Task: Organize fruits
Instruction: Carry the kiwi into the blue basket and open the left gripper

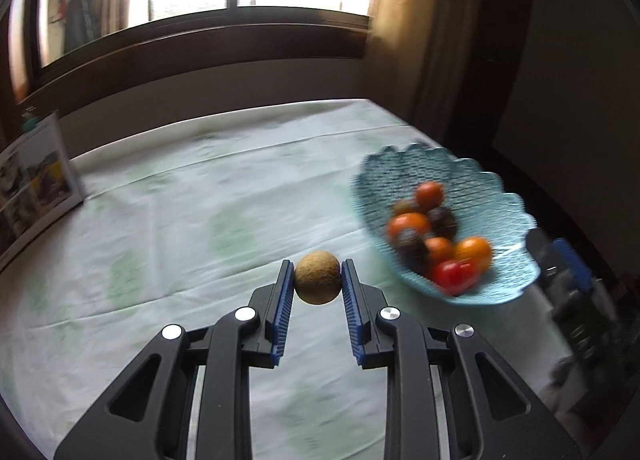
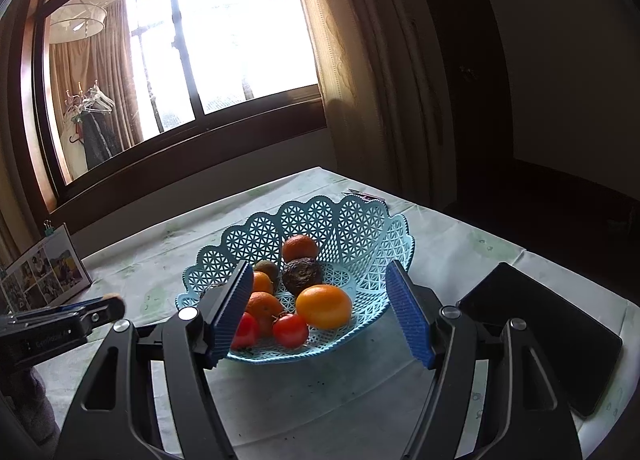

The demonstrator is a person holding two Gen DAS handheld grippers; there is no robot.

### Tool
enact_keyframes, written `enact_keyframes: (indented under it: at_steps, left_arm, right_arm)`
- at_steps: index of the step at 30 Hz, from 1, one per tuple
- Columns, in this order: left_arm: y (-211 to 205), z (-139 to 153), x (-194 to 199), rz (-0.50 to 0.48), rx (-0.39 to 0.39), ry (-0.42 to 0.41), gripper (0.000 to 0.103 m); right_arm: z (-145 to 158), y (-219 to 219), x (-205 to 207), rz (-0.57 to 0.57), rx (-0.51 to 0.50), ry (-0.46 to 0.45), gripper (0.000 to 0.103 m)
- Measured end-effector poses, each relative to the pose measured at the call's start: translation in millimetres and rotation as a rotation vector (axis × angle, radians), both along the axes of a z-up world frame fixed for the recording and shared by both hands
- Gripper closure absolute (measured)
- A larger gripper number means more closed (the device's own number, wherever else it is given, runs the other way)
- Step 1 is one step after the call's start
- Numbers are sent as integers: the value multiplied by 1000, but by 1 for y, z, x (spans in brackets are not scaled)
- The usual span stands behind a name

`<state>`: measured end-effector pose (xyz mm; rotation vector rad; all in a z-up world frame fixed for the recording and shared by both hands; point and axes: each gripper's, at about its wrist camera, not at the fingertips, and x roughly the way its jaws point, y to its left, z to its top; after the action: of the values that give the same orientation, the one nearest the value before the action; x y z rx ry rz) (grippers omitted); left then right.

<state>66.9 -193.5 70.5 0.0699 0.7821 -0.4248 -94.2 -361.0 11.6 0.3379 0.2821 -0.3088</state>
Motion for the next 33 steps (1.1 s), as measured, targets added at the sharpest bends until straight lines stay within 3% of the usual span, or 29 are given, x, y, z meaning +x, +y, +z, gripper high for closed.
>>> enact_keyframes:
  at_steps: [10,17,24,33]
  left_arm:
    - [-55,4,-8,-150,-54,-31,78]
    - [-59,-6,3,-159,-94,-11,77]
    - [-52,-17,11,-128,-69,-8,77]
    - [-58,-21,8,-117,17,-90,76]
  right_arm:
    - [-1,-6,-1,-39,18,9,33]
    - [-1,-11,-3,-53,35,4,33]
    - [-1,-14,-4,-57,44,-1,33]
    - [0,-13,-5,-56,40,-3,33]
